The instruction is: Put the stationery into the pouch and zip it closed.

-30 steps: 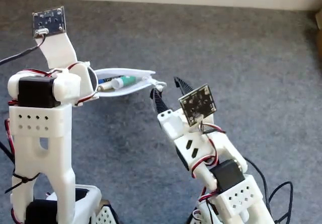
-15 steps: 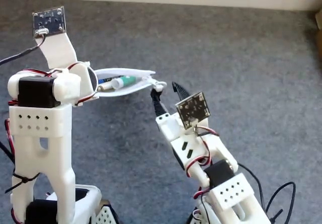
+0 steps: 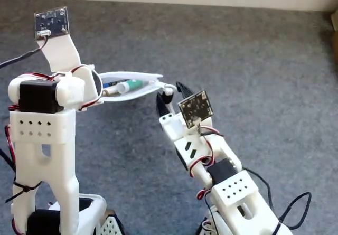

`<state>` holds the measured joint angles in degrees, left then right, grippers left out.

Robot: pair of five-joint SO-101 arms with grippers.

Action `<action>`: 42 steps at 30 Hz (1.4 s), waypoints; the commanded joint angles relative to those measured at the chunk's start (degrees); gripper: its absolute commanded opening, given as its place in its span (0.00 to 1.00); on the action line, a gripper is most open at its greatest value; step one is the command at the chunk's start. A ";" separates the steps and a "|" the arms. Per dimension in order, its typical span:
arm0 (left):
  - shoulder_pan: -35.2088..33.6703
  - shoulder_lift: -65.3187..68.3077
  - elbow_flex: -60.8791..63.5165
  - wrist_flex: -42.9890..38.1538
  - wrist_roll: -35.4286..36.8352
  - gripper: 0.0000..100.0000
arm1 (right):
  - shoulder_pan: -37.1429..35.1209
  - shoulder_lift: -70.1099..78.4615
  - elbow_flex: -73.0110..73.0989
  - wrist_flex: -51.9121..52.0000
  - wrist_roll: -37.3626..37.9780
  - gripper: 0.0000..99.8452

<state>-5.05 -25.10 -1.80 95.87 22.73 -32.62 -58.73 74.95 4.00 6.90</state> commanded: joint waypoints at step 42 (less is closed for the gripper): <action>6.02 -0.57 -0.31 -10.90 -15.38 0.20 | -5.85 -30.29 2.24 35.82 2.11 0.00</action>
<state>-2.86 -24.57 -0.92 87.08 10.15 -37.01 -87.21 77.67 39.60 8.31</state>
